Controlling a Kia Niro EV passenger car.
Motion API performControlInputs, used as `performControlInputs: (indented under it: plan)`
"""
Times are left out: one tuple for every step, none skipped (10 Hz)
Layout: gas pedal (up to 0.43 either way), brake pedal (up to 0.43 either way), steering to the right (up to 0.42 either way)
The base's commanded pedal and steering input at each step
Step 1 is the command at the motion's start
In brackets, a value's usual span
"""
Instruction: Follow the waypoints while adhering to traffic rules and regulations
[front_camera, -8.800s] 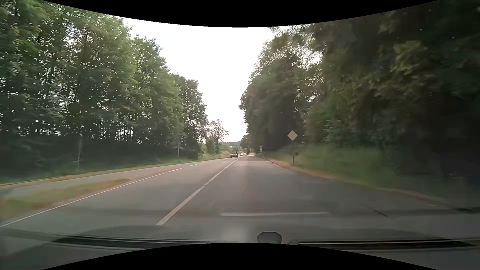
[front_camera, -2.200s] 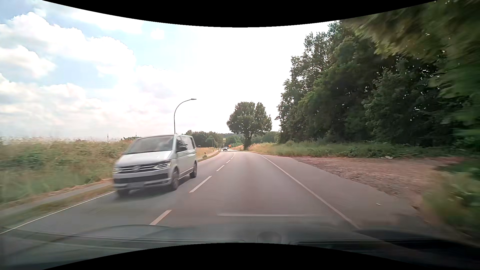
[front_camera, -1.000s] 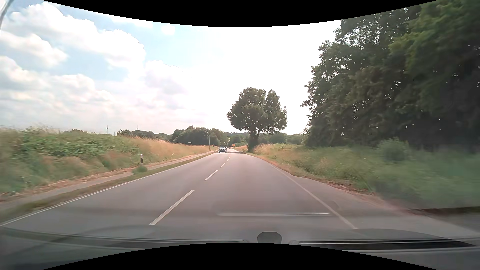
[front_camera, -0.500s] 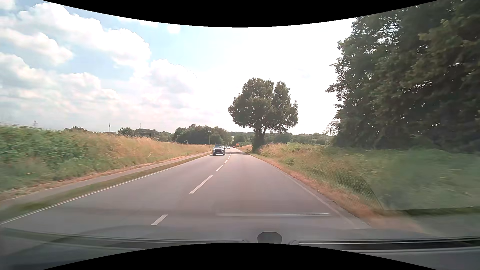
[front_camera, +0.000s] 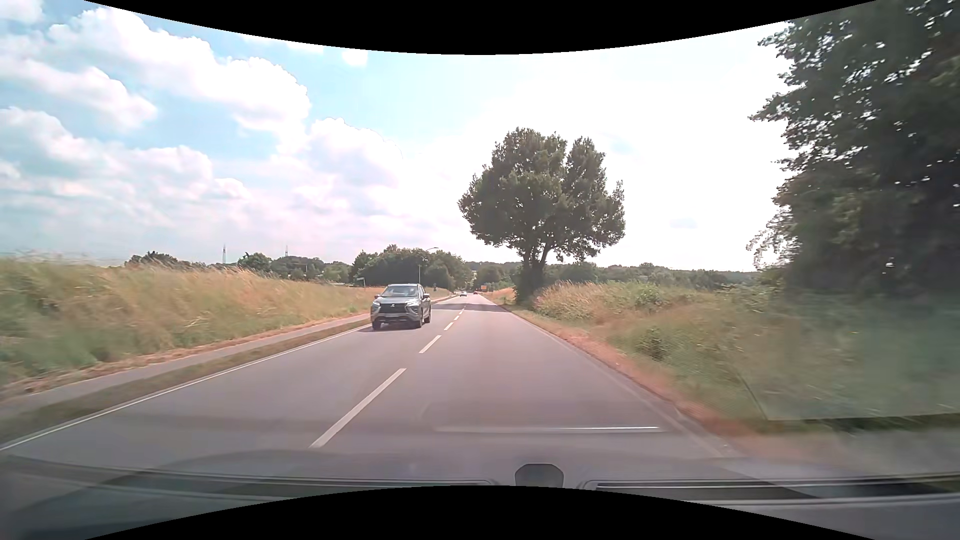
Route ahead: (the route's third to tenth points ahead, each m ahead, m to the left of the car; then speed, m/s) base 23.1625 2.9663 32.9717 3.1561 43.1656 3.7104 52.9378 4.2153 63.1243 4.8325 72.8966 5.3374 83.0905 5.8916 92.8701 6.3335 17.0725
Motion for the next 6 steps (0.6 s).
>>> performControlInputs:
  plan:
    - [0.118, 0.0, -0.014]
    - [0.118, 0.0, -0.014]
    - [0.118, 0.0, -0.014]
    - [0.118, 0.0, -0.014]
    - [0.13, 0.0, -0.013]
    - [0.13, 0.0, -0.011]
